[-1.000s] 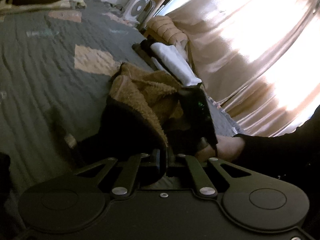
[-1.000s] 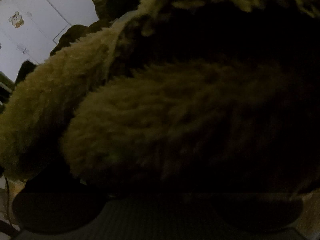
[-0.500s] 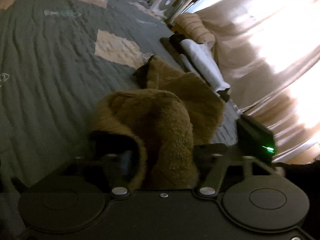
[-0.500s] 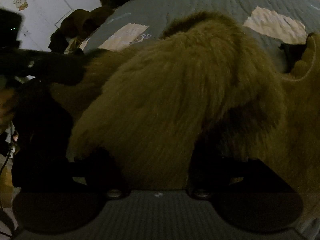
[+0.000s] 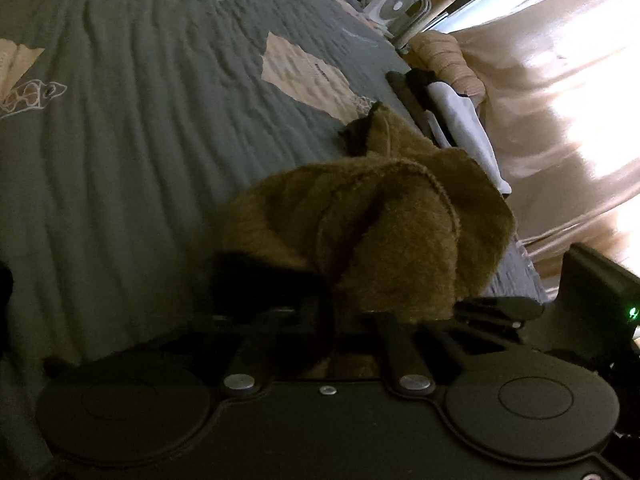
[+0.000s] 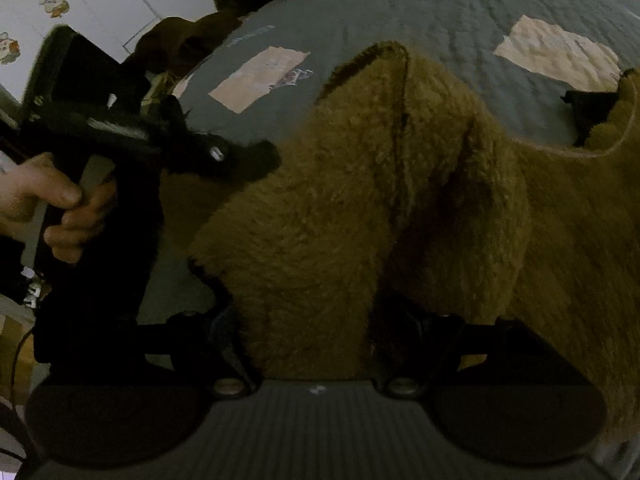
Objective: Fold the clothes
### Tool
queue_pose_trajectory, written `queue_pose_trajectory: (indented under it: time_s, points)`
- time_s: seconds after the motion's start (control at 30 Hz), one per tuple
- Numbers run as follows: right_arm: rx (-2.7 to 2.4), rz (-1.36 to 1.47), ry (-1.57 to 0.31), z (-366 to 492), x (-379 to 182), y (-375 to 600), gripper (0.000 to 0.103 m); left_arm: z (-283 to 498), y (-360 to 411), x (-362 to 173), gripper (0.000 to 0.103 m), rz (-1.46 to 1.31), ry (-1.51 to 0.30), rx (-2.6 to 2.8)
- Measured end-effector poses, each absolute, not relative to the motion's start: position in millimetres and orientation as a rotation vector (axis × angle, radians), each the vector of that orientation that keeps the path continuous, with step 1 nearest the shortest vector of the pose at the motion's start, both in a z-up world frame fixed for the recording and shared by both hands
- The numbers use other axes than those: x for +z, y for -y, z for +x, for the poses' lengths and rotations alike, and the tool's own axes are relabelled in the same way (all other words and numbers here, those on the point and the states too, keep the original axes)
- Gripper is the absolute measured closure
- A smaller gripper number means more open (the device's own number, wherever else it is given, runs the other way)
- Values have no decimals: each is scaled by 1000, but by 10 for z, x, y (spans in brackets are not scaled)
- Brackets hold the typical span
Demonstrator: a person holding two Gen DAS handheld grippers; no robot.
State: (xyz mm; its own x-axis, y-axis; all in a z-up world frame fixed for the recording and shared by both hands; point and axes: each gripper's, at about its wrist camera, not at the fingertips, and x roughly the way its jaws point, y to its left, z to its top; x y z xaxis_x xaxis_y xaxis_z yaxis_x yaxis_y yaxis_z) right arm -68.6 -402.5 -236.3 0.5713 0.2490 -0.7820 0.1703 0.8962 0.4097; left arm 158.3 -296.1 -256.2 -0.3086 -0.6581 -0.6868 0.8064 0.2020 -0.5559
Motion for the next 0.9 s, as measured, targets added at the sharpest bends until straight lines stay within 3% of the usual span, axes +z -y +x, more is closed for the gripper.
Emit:
queue_pose_trajectory:
  time_s: [0.6,0.67,0.73,0.9]
  points:
    - [91,437,-965,-687,-2230,3878,22,1707,2335,-2063,95,133,-1078,-1394]
    - [95,441,-964,-692,-2237,3868,22,1670,2228,-1971,78,127,-1042,-1376]
    - [91,439,-963,-699,-2241,3879,22,1598,2144,-1869,41,126,-1000,-1353]
    - [83,437,-961,-701,-2236,3890,21,1335,2045,-1722,21,172,-933,-1340]
